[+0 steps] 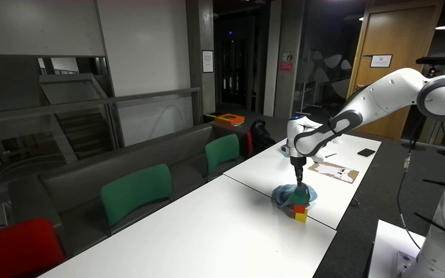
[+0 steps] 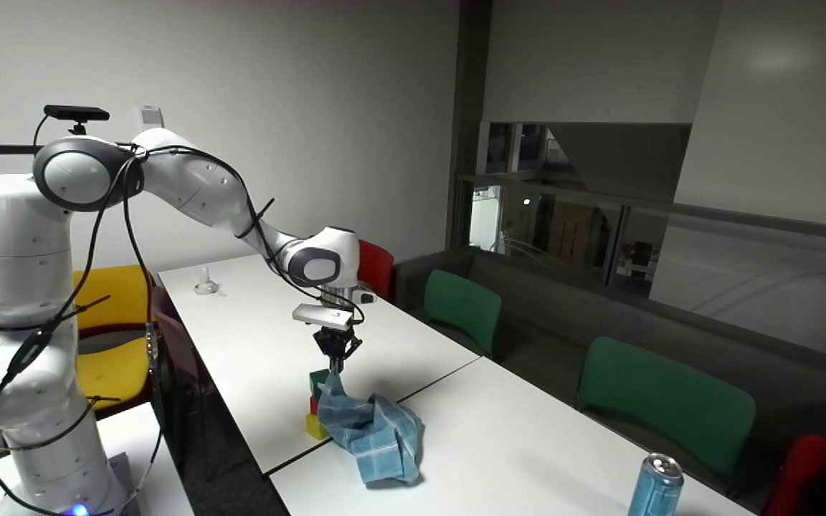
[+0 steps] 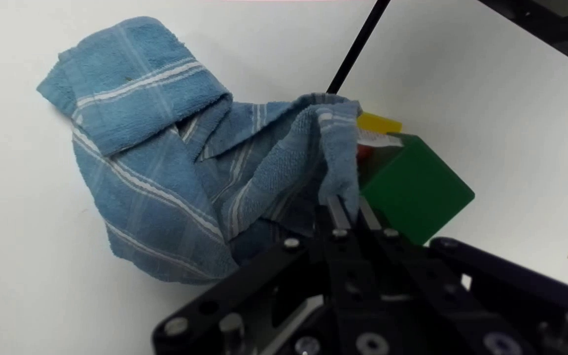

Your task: Unfold the cloth on the table

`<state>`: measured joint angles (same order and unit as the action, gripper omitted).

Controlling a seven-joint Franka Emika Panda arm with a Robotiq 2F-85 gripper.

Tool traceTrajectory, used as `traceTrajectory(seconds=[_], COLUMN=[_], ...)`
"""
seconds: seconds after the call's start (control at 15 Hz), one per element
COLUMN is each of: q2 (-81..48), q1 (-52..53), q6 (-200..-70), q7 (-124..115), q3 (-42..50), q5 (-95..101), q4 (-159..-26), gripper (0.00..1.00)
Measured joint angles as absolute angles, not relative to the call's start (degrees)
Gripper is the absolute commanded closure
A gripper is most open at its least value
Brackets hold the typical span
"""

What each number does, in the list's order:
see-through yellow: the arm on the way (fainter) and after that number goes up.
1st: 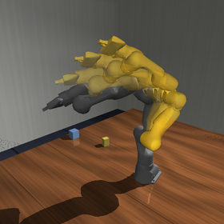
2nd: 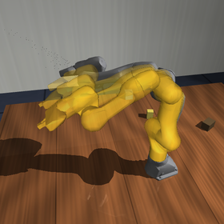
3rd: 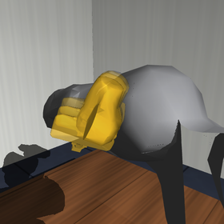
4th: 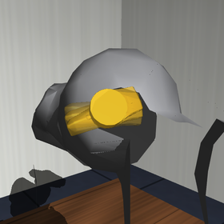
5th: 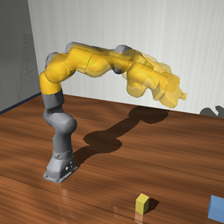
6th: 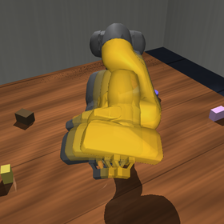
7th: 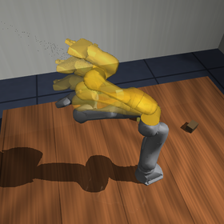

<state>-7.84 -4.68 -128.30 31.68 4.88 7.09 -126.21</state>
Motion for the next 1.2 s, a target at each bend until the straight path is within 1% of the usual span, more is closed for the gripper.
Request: traceTrajectory(seconds=[0.4,0.87,1.2], q2=[-3.0,6.9,8.8], q1=[-5.5,-7.4,-10.2], q6=[-125.5,-116.4,-111.4], q7=[29.2,23.7,17.4], q3=[6.1,8.3,10.9], q5=[10.1,13.0,13.6], q4=[-124.6,-122.1,-119.6], gripper=[0.98,0.98,0.98])
